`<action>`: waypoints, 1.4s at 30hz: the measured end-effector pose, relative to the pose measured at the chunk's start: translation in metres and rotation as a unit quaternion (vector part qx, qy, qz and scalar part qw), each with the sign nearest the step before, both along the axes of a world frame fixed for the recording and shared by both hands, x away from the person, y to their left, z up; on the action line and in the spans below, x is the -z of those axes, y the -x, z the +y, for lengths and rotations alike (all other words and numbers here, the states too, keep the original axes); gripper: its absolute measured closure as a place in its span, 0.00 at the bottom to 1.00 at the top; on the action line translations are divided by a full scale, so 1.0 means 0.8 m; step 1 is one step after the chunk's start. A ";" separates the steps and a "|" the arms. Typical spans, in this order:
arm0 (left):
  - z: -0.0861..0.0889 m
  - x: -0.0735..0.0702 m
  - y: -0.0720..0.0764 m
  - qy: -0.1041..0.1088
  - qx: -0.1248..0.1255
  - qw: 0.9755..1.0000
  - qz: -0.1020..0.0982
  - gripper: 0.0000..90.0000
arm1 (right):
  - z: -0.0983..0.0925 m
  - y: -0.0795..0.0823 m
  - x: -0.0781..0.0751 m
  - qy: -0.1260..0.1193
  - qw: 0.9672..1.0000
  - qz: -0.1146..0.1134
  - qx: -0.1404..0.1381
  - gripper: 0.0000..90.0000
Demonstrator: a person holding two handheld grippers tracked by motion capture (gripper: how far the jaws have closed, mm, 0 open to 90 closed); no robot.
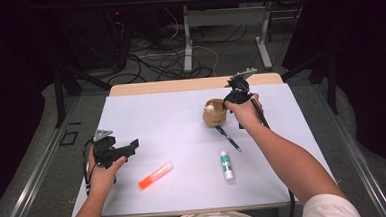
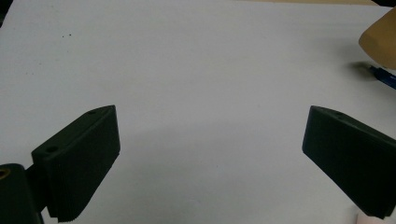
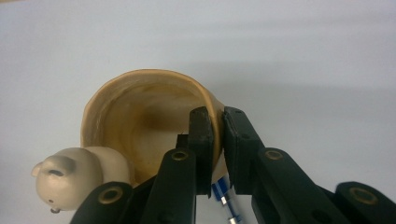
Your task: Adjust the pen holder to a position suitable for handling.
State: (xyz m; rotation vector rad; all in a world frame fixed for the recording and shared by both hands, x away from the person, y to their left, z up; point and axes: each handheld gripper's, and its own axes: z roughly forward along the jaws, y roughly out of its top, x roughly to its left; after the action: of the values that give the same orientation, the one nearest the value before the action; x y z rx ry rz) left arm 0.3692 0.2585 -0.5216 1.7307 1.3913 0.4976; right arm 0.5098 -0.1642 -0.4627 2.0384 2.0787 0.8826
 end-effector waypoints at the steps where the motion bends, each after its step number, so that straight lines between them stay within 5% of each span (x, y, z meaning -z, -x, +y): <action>1: 0.000 0.000 0.000 0.000 0.000 1.000 0.000 0.05 | 0.004 0.001 0.000 0.001 1.000 0.006 -0.002 0.91; 18: 0.000 0.000 0.001 0.001 0.004 1.000 -0.001 0.05 | 0.049 0.029 0.004 -0.018 0.996 0.069 -0.047 0.91; 23: 0.000 0.000 0.001 0.000 0.003 1.000 0.000 0.05 | 0.056 0.039 0.007 -0.001 0.995 0.084 -0.062 0.91; 25: 0.000 0.000 0.001 0.000 0.003 1.000 0.000 0.05 | 0.059 0.043 0.012 -0.015 0.995 0.080 -0.065 0.91; 28: 0.000 0.000 0.001 0.000 0.003 1.000 0.000 0.05 | 0.064 0.049 0.014 0.008 0.991 0.105 -0.077 0.91; 29: 0.000 0.000 0.001 0.004 0.002 1.000 -0.001 0.05 | 0.065 0.052 0.019 -0.002 0.993 0.089 -0.075 0.91; 32: -0.001 0.001 0.001 0.004 0.002 1.000 0.000 0.05 | 0.069 0.057 0.021 0.008 0.990 0.114 -0.084 0.91; 33: -0.001 0.000 0.001 0.004 0.002 1.000 0.000 0.05 | 0.071 0.059 0.023 0.005 0.992 0.099 -0.079 0.91; 42: -0.001 0.001 0.001 -0.001 0.004 1.000 0.001 0.05 | 0.069 0.067 0.024 0.003 0.992 0.103 -0.071 0.91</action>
State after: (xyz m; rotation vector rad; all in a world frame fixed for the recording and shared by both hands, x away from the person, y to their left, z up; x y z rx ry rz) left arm 0.3686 0.2577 -0.5221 1.7378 1.3846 0.4940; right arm 0.4558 -0.1087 -0.4816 2.0795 2.3549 0.7110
